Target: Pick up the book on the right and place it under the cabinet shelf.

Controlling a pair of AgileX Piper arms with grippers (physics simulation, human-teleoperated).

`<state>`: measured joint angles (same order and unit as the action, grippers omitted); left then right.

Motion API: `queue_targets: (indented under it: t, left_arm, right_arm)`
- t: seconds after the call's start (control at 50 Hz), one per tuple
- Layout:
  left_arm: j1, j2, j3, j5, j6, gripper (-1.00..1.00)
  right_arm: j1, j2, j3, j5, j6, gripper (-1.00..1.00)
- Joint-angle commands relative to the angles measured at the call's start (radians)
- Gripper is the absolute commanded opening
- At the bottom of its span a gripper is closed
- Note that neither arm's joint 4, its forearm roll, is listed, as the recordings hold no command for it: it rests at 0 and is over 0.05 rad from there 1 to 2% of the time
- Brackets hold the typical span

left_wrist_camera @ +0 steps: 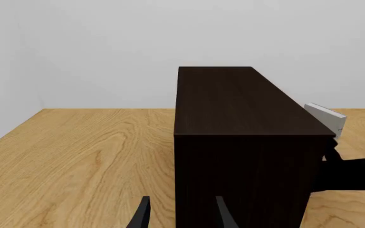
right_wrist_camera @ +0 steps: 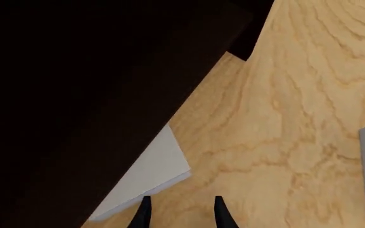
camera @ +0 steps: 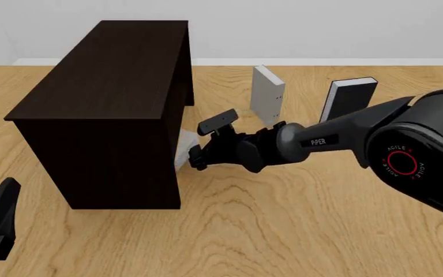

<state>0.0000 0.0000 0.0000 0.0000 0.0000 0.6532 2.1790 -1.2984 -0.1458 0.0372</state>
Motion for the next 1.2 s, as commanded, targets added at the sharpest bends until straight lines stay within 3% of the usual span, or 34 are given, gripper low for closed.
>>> queue_targets:
  t: [0.02, 0.5, 1.2]
  left_arm:
    - [0.0, 0.0, 0.0, 0.0, 0.0, 1.0]
    - [0.0, 0.0, 0.0, 0.0, 0.0, 1.0]
    - [0.0, 0.0, 0.0, 0.0, 0.0, 1.0]
  right_arm:
    - [0.012, 0.0, -0.01, -0.01, 0.022, 1.0]
    - [-0.07, -0.175, 0.196, -0.121, -0.007, 1.0]
    - [-0.131, -0.619, 0.53, -0.169, -0.062, 1.0]
